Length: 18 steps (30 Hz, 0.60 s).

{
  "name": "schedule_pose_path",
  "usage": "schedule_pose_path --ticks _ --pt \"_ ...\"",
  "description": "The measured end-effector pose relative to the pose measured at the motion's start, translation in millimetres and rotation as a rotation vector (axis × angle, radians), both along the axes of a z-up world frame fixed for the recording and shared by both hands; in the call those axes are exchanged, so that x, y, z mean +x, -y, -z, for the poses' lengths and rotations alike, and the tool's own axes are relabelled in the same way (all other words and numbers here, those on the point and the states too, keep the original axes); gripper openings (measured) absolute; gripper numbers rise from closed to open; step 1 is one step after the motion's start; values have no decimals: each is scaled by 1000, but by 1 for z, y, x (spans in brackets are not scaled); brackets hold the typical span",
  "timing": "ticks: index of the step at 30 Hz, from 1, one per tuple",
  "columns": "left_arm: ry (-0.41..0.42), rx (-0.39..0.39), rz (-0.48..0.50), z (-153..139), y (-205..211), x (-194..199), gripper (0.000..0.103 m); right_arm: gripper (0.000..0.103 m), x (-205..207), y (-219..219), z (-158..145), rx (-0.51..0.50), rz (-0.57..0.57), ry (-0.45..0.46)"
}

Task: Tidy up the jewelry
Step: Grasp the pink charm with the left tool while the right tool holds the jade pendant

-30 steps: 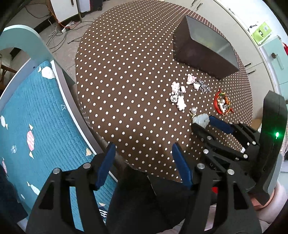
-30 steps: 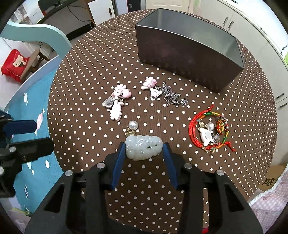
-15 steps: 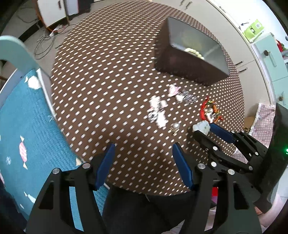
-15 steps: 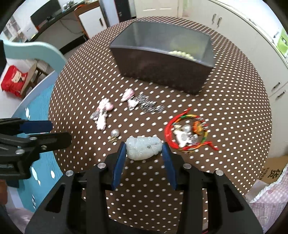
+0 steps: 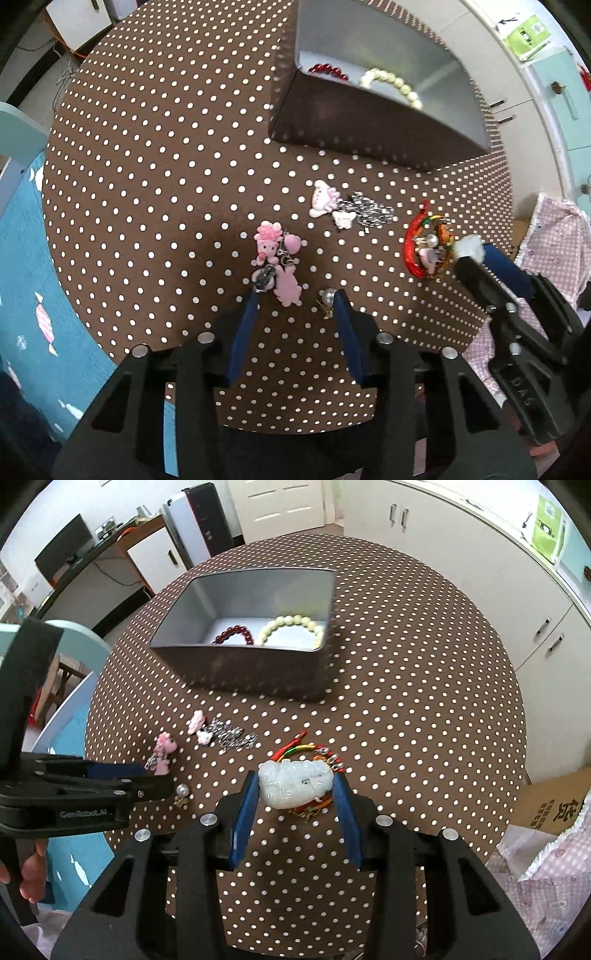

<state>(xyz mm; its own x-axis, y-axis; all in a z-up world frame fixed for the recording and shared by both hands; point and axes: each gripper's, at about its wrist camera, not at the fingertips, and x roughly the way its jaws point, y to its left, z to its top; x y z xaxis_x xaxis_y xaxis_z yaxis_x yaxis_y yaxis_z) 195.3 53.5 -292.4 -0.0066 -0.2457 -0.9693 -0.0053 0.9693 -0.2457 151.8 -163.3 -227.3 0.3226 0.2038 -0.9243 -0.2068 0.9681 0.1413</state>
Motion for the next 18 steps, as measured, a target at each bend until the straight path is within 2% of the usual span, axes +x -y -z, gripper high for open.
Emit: schedule_pose_path --ticks 6,7,8,9,18 --pt "-4 16 -18 6 7 11 33 39 5 1 0 11 6 -12" --pt "-2 21 -17 5 6 15 27 39 5 2 1 12 2 -14" --pt "-7 21 -16 5 7 16 17 39 3 2 -1 12 0 -14" --pt "-7 26 -17 3 3 17 15 39 3 2 -1 12 -3 -14" --pt "15 15 -4 1 -8 2 8 39 4 -3 -2 14 3 -1"
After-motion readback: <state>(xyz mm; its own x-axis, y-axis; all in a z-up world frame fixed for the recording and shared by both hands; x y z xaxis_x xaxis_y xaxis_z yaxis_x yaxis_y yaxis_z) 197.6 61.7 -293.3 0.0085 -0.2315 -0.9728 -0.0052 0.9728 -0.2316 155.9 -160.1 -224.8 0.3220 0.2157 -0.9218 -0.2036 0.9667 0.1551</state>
